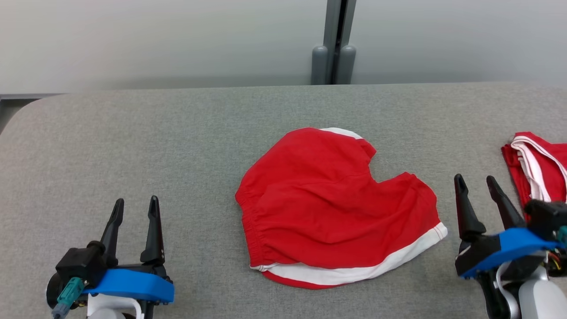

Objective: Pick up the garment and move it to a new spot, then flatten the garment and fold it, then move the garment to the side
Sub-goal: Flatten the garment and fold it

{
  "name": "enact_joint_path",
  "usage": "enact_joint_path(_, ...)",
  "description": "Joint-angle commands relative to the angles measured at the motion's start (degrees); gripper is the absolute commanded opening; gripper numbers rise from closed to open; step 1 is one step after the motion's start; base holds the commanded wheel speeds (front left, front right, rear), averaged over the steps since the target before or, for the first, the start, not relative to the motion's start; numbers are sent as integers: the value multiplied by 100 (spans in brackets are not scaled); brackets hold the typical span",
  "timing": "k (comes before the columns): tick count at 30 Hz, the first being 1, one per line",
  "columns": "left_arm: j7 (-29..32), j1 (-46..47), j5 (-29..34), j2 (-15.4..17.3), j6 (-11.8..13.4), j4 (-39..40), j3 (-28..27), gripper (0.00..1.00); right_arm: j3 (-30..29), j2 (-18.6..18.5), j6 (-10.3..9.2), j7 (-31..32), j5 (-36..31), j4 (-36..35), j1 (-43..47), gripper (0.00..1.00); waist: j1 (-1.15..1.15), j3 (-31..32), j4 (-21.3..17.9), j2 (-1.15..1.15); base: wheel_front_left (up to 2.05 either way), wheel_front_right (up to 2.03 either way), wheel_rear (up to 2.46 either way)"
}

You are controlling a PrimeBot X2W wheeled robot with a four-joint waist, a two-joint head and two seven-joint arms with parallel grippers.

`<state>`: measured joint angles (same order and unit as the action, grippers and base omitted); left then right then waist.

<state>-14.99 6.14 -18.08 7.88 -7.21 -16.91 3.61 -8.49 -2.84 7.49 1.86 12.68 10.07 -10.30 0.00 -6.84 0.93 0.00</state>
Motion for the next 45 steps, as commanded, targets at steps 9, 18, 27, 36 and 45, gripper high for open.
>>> enact_joint_path(9, -26, -254, 43, -50, -41, -80, -98, 100, 394, -15, 0, -555, -171, -558, 842, 100, 0, 336, -164, 0, 0, 0, 0)
enact_joint_path(18, -26, -527, 12, -87, -39, -199, -18, 100, 448, -33, 0, -601, -117, -435, 1082, 100, 0, 621, -178, 0, 0, 0, 0)
enact_joint_path(27, -26, -579, -19, -45, -29, -208, 30, 100, 442, -30, 0, -541, -61, -447, 1107, 100, 0, 666, -169, 0, 0, 0, 0)
enact_joint_path(36, -26, -491, -64, -17, -29, -158, 171, 100, 444, -29, 0, -520, -35, -467, 1039, 100, 0, 584, -166, 0, 0, 0, 0)
enact_joint_path(45, 596, -269, -1250, 868, -19, -185, 2773, 100, 493, -36, 0, -516, -18, -450, 971, 100, 0, 505, -193, 0, 0, 0, 0)
